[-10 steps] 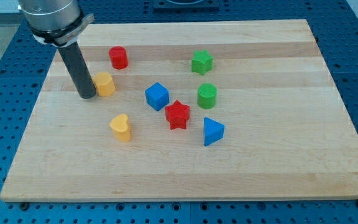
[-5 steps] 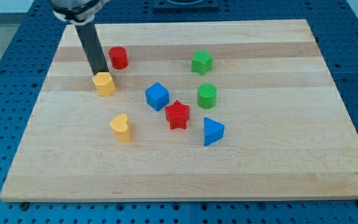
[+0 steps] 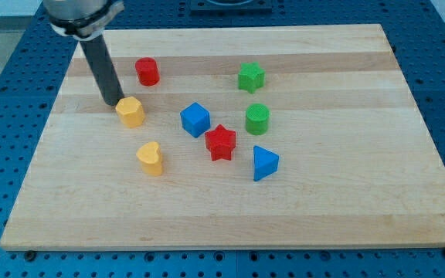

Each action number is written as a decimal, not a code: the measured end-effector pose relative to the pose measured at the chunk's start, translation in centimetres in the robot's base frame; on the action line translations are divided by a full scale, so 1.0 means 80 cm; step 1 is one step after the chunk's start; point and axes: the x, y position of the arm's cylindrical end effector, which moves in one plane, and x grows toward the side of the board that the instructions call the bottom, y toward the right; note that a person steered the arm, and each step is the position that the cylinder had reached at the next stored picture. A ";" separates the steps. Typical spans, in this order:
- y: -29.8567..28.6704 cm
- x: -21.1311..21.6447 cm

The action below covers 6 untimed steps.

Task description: Push the yellow hexagon to the left side of the blue cube

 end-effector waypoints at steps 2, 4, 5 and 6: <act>0.032 0.003; 0.056 0.008; 0.040 -0.008; 0.007 -0.012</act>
